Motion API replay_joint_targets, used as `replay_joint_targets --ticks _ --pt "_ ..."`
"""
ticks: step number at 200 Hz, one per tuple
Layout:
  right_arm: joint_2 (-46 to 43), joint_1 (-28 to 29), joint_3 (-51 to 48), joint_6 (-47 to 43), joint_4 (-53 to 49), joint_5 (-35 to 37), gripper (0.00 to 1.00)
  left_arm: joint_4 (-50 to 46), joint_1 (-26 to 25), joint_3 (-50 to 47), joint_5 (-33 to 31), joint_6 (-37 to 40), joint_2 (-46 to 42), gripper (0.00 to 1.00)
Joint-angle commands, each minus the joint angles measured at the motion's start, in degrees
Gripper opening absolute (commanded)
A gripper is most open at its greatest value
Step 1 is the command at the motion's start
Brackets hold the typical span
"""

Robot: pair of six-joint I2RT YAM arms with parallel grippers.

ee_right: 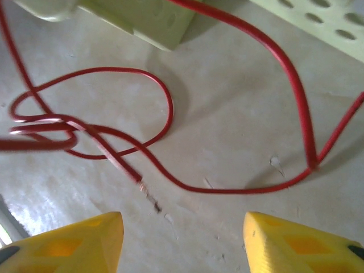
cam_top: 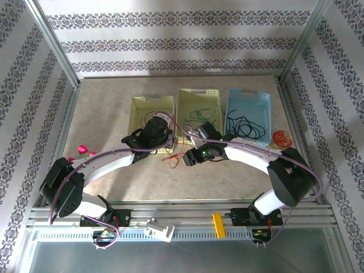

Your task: Untangle the cables

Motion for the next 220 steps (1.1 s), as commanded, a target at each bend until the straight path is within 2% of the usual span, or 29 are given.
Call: replay_joint_targets --ticks 1,30,44,52,73,89,137,172,201,220 --pt "3.98 1.82 3.88 -3.02 0.45 -0.97 0.58 -1.67 0.77 0.63 -0.42 -1.15 0.69 0.0" --pt "9.2 3.23 6.89 -3.76 2.36 0.34 0.58 -1.9 0.77 0.87 0.26 -0.8 0.86 0.0" --pt "11.32 3.51 7.63 -3.46 3.8 0.62 0.54 -2.1 0.77 0.99 0.22 -0.73 0.88 0.0" --pt "12.33 3.57 7.88 -3.08 4.43 0.78 0.46 -2.11 0.77 1.0 0.17 -0.7 0.71 0.0" --pt "12.54 3.64 7.18 -1.7 5.52 2.69 0.1 -2.18 0.77 1.18 -0.44 -0.71 -0.03 0.0" --pt "9.06 3.6 4.73 -0.57 6.63 5.53 0.0 -1.45 0.77 0.8 -1.05 -0.79 -1.44 0.0" --pt "-11.58 3.39 -0.75 2.17 4.81 13.15 0.0 12.23 0.77 -5.87 2.84 -0.34 -12.09 0.0" --pt "-25.94 -0.51 -2.19 5.65 4.3 23.1 0.0 16.14 2.28 -7.39 -4.09 -3.63 -17.83 0.0" --pt "-32.86 -7.05 -3.55 9.73 3.81 32.28 0.0 15.33 7.93 -8.29 -8.36 -8.34 -21.15 0.0" --pt "-35.88 -11.63 -5.18 13.55 3.99 33.74 0.0 13.3 13.53 -8.65 -8.06 -11.88 -22.48 0.0"
